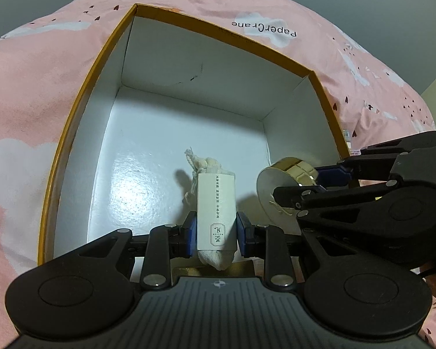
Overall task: Organize rigid objects
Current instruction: 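Carry the card and compact into the box with both tools, then open both tools to drop the card and compact in the box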
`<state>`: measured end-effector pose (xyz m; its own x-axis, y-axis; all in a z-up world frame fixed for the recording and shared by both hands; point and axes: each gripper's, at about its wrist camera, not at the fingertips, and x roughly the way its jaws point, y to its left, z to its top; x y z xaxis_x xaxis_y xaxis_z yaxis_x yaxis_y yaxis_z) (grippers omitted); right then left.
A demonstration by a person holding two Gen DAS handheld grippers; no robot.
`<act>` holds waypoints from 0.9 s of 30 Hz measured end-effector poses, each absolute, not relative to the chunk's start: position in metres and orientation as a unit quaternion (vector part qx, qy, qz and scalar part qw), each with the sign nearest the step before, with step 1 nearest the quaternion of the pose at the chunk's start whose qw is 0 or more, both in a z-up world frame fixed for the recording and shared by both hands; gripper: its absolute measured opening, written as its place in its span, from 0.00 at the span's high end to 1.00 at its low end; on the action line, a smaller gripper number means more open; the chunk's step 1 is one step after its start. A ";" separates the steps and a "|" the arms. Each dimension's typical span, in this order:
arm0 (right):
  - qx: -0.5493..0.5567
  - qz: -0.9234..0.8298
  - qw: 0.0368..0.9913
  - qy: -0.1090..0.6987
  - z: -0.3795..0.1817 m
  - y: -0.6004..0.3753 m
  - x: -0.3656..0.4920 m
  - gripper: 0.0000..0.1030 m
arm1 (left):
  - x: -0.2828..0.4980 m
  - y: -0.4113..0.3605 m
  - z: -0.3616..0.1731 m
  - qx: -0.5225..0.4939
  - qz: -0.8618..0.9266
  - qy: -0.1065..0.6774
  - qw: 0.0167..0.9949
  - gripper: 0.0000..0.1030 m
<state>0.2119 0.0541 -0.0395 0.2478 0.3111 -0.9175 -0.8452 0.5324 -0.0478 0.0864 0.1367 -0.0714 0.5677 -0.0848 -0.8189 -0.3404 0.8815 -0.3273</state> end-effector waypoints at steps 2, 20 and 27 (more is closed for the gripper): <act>-0.287 0.390 0.736 0.473 -0.039 0.054 0.211 0.73 | 0.087 0.137 -0.072 -0.232 0.072 0.460 0.854 0.70; -0.348 0.367 0.766 0.397 -0.016 0.045 0.186 0.68 | 0.077 0.105 -0.056 -0.091 0.141 0.438 0.883 0.62; -0.369 0.350 0.787 0.351 -0.013 0.035 0.164 0.78 | 0.063 0.096 -0.044 -0.099 0.139 0.407 0.898 0.61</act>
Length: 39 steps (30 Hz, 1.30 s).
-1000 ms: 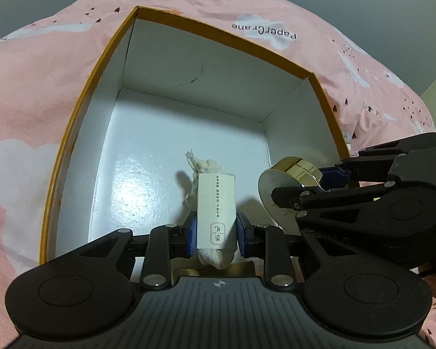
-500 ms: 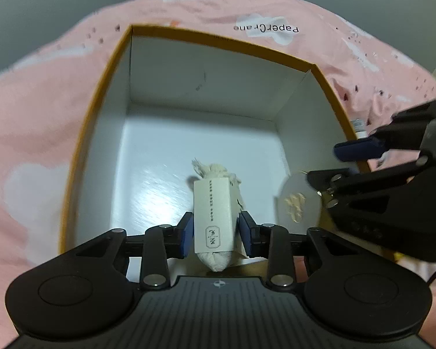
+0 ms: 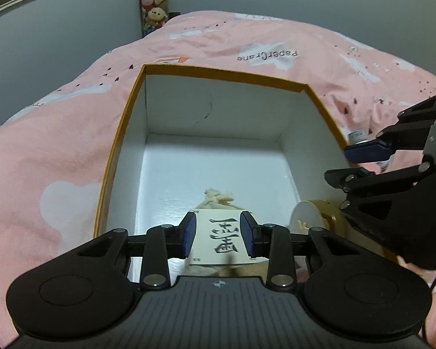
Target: Organize rigid objects
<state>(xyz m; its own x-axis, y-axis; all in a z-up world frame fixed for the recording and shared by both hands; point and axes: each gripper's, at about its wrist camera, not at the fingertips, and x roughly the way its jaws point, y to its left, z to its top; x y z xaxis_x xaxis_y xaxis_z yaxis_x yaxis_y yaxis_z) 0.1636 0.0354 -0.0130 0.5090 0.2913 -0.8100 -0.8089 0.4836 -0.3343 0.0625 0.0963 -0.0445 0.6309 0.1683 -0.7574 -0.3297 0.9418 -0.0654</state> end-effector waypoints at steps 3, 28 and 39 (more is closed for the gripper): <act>-0.352 0.341 0.802 0.342 -0.009 0.026 0.157 0.78 | 0.058 0.092 -0.039 -0.104 0.130 0.388 0.907 0.60; -0.059 0.187 0.890 0.412 0.008 -0.158 0.122 0.50 | 0.037 -0.007 -0.004 -0.032 -0.117 0.308 0.944 0.36; -0.003 0.168 0.856 0.489 -0.047 -0.206 0.120 0.50 | 0.037 -0.046 -0.018 0.022 -0.201 0.337 0.919 0.36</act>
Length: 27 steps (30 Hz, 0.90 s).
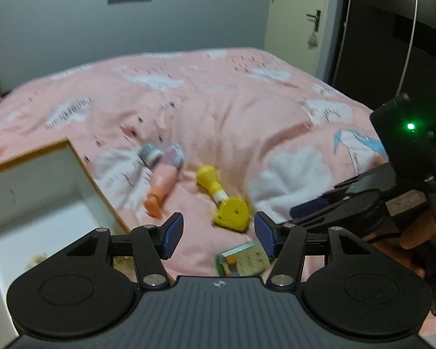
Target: Organize rigid objects
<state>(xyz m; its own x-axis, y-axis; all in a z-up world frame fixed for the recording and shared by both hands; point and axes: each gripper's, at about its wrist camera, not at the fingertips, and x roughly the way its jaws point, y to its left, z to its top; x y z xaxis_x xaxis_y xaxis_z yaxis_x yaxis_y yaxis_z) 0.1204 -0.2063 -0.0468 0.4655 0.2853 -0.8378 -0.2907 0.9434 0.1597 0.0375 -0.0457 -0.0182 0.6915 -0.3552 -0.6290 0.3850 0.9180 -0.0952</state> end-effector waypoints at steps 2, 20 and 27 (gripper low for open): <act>0.003 0.167 0.852 0.497 -0.054 -0.210 0.121 0.50 | 0.041 -0.047 -0.025 0.014 -0.221 0.354 0.909 0.36; 0.079 0.148 0.828 0.535 -0.084 -0.243 0.128 0.69 | 0.073 -0.101 -0.063 0.155 -0.267 0.433 0.847 0.36; 0.095 0.145 0.824 0.540 -0.085 -0.254 0.129 0.69 | 0.079 -0.142 -0.096 0.281 -0.277 0.456 0.798 0.36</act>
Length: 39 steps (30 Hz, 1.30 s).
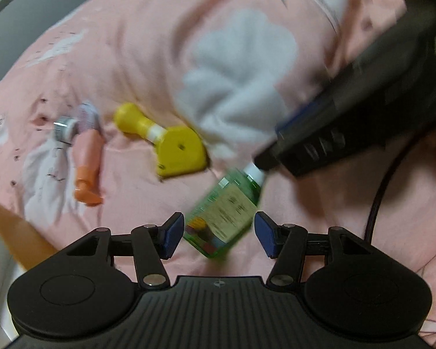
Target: Organize rigid objects
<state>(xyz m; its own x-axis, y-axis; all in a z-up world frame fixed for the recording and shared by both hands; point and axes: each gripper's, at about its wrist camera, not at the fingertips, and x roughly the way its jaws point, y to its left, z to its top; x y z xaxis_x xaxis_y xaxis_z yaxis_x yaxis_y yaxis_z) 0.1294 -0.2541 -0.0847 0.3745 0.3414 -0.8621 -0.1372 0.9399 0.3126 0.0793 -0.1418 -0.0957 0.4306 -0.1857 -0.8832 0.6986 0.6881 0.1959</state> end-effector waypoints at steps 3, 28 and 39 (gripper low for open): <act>0.095 0.145 0.820 0.545 -0.087 -0.256 0.131 0.68 | 0.075 -0.147 -0.108 0.314 -0.276 0.452 0.788 0.36; 0.126 0.124 0.811 0.558 -0.101 -0.263 0.136 0.76 | 0.105 -0.150 -0.125 0.302 -0.228 0.431 0.819 0.52; 0.082 0.160 0.807 0.562 -0.104 -0.232 0.158 0.82 | 0.134 -0.119 -0.112 0.206 -0.159 0.479 0.838 0.63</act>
